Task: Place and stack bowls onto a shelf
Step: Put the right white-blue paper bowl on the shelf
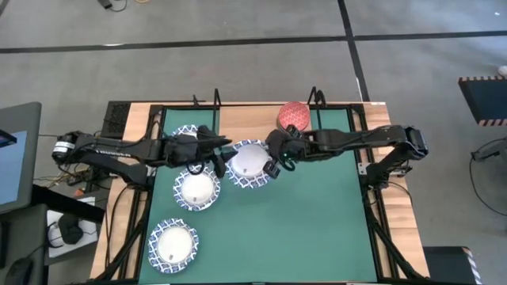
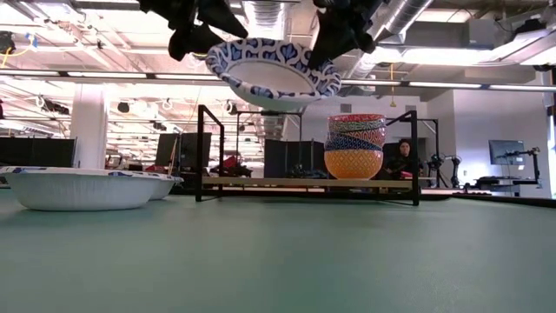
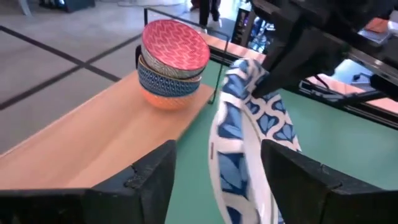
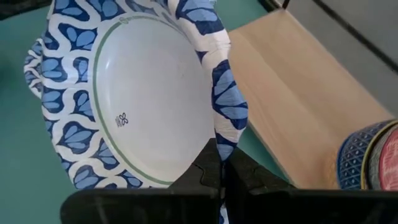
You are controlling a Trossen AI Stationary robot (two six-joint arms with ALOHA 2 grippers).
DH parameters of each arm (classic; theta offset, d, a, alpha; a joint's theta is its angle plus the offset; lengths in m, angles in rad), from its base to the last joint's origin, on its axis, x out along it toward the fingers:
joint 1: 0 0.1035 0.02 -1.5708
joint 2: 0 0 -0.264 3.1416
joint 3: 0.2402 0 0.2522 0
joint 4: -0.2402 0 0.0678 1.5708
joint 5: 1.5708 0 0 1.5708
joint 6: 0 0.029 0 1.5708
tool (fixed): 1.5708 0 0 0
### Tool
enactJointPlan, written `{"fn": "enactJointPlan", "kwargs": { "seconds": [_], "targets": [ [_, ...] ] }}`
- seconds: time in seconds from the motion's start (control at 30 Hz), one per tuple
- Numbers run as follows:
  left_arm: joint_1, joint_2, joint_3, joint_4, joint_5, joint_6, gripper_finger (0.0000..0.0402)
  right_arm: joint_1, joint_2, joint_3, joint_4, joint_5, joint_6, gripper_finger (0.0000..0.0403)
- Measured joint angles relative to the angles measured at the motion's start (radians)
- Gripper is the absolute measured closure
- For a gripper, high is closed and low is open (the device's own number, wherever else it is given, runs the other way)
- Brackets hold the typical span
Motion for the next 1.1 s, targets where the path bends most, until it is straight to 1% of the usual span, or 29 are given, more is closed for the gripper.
{"fn": "enactJointPlan", "kwargs": {
  "seconds": [0.2, 0.27, 0.4, 0.5, 0.57, 0.67, 0.83, 0.97, 1.1],
  "targets": [
    [0.026, 0.026, 0.0, 0.008, 0.092, -0.001, 0.0222, 0.0, 0.0, 0.038, 0.004, 0.019, -0.064, 0.0381],
    [0.027, 0.036, 0.0, 0.004, 0.095, -0.016, 0.0243, 0.003, 0.0, 0.049, 0.002, 0.031, -0.082, 0.0381],
    [0.041, 0.043, 0.0, 0.019, 0.087, -0.014, 0.0307, -0.001, 0.0, 0.087, -0.02, 0.031, -0.099, 0.0367],
    [0.075, 0.044, 0.0, 0.037, 0.084, -0.007, 0.0363, -0.004, 0.0, 0.135, -0.049, 0.035, -0.088, 0.0339],
    [0.109, 0.044, 0.0, 0.049, 0.091, -0.004, 0.039, -0.004, 0.0, 0.173, -0.079, 0.072, -0.088, 0.032],
    [0.167, 0.044, 0.023, 0.019, 0.101, 0.005, 0.0394, -0.004, 0.001, 0.248, -0.16, 0.137, -0.088, 0.0297],
    [0.266, 0.044, 0.087, -0.03, 0.12, 0.074, 0.0399, -0.005, 0.0, 0.365, -0.272, 0.233, -0.088, 0.0271],
    [0.34, 0.05, 0.151, -0.082, 0.149, 0.15, 0.04, -0.005, 0.0, 0.41, -0.308, 0.248, -0.087, 0.0263],
    [0.4, 0.1, 0.22, -0.139, 0.189, 0.22, 0.0401, -0.008, 0.0, 0.421, -0.319, 0.248, -0.086, 0.0262]
  ]
}}
